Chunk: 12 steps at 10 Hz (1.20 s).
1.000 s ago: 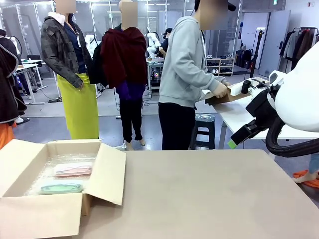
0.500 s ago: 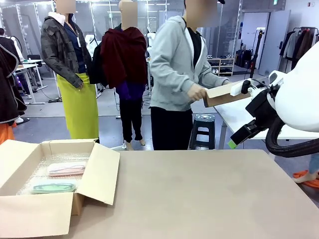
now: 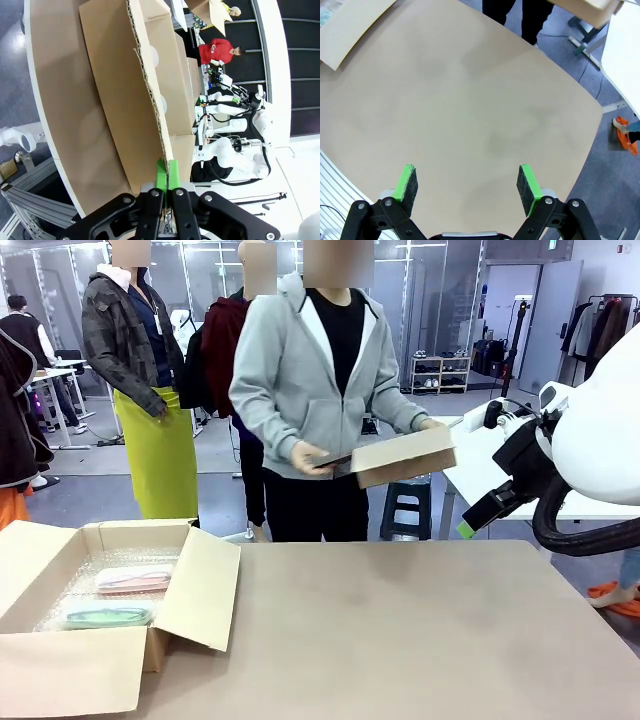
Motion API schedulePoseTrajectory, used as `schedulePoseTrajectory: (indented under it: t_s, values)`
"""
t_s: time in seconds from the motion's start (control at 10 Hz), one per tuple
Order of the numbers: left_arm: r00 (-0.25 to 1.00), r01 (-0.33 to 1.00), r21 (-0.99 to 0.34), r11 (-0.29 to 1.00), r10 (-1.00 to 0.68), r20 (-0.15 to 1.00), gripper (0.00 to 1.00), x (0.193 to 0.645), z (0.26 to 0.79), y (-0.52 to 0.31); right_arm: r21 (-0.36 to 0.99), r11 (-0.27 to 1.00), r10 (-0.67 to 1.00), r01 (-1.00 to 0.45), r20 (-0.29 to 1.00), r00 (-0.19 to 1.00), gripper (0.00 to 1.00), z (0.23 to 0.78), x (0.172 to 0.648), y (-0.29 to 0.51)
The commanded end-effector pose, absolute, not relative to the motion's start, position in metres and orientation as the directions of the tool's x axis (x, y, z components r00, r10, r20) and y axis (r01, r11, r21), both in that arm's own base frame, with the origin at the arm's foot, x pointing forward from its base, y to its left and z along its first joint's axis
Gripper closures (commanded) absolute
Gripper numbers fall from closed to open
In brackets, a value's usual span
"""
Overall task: Pack the glasses set securely to prepare it for shipping.
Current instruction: Position the Package Box on the left side of the table.
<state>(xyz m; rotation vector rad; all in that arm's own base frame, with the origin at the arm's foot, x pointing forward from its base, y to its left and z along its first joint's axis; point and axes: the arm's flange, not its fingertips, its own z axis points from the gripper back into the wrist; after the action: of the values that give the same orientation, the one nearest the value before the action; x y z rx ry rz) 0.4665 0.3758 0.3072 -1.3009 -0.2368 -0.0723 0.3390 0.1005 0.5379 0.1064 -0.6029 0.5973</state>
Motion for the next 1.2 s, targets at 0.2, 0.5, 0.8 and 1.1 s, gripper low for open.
schedulePoseTrajectory:
  t_s: [0.2, 0.5, 0.8, 1.1]
  values:
    - [0.966, 0.231, -0.921, 0.313, 0.035, 0.255, 0.26, 0.462, 0.322, 0.373, -0.073, 0.840, 0.483, -0.538, 0.554, 0.678, 0.00, 0.537, 0.337, 0.103]
    - [0.970, 0.221, -0.906, 0.362, 0.018, 0.244, 0.00, 0.464, 0.332, 0.372, -0.073, 0.840, 0.483, -0.538, 0.554, 0.678, 0.00, 0.537, 0.337, 0.103]
    - [0.972, 0.210, -0.901, 0.379, 0.016, 0.233, 0.08, 0.466, 0.335, 0.374, -0.073, 0.840, 0.483, -0.538, 0.554, 0.678, 0.00, 0.537, 0.337, 0.103]
    - [0.966, 0.219, -0.852, 0.476, 0.019, 0.258, 0.00, 0.468, 0.364, 0.368, -0.073, 0.840, 0.483, -0.538, 0.554, 0.678, 0.00, 0.537, 0.337, 0.103]
